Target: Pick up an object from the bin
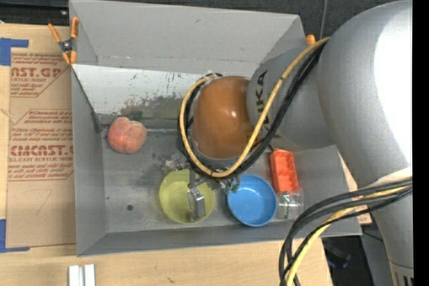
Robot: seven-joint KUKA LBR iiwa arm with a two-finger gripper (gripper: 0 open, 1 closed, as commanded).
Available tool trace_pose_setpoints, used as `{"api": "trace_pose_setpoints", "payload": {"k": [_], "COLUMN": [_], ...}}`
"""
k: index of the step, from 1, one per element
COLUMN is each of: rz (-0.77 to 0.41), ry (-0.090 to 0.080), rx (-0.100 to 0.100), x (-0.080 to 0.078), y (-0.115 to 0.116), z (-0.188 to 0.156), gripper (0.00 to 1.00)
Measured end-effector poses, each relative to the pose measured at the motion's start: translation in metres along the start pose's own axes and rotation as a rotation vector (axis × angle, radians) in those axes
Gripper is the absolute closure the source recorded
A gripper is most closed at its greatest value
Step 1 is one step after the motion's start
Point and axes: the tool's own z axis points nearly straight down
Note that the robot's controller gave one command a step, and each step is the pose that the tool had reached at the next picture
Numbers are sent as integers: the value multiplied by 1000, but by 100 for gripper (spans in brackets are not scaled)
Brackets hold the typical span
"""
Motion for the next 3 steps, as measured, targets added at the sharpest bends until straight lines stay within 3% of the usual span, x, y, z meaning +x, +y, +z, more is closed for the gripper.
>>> {"api": "trace_pose_setpoints", "payload": {"k": [1, 2, 3], "rz": [-201, 0, 1], "ry": [-12, -7, -7], "rx": [4, -1, -1], "x": [-10, -2, -2], "y": [1, 1, 1], "z": [-2, -1, -1], "gripper": [0, 100, 100]}}
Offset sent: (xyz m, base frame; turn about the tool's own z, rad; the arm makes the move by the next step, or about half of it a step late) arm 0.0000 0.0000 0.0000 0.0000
